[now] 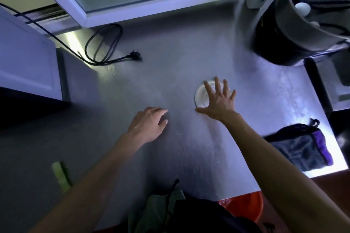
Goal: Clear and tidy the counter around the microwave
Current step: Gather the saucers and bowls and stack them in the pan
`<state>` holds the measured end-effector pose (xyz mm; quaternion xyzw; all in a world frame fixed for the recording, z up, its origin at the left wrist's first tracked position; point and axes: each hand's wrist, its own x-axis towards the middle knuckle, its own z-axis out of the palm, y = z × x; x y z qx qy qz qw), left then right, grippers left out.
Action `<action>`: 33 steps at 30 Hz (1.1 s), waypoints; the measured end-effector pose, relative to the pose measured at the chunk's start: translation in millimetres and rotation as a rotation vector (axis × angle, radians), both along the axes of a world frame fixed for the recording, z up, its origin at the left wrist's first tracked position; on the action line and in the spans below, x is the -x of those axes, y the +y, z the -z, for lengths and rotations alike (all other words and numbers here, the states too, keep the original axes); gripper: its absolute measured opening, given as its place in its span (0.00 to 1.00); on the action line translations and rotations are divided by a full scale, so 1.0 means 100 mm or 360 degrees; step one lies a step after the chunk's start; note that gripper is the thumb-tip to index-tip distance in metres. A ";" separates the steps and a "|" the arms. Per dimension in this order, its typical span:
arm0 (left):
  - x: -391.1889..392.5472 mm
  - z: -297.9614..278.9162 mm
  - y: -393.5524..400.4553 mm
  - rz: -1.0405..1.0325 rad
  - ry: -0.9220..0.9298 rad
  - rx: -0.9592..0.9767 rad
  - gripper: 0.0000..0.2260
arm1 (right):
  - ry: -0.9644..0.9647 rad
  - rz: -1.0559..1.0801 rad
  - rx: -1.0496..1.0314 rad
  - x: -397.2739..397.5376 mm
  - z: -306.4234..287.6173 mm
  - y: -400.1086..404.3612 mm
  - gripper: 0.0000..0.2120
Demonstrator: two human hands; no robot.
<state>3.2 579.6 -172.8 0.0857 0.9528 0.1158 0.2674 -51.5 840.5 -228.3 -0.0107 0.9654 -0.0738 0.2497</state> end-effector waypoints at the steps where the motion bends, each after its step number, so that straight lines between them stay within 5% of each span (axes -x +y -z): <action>1: 0.00 0.00 -0.01 -0.0012 -0.0007 -0.0003 0.18 | 0.0000 -0.0002 0.0004 0.01 0.01 0.01 0.57; 18: -0.76 -0.21 -0.58 -0.0290 0.0035 -0.0126 0.20 | 0.0253 -0.0336 0.0150 -0.51 -0.38 -1.04 0.53; 33: -2.69 -0.45 -1.91 -0.0734 0.0142 -0.0147 0.23 | 0.0362 -0.0790 0.0175 -1.99 -0.84 -2.55 0.53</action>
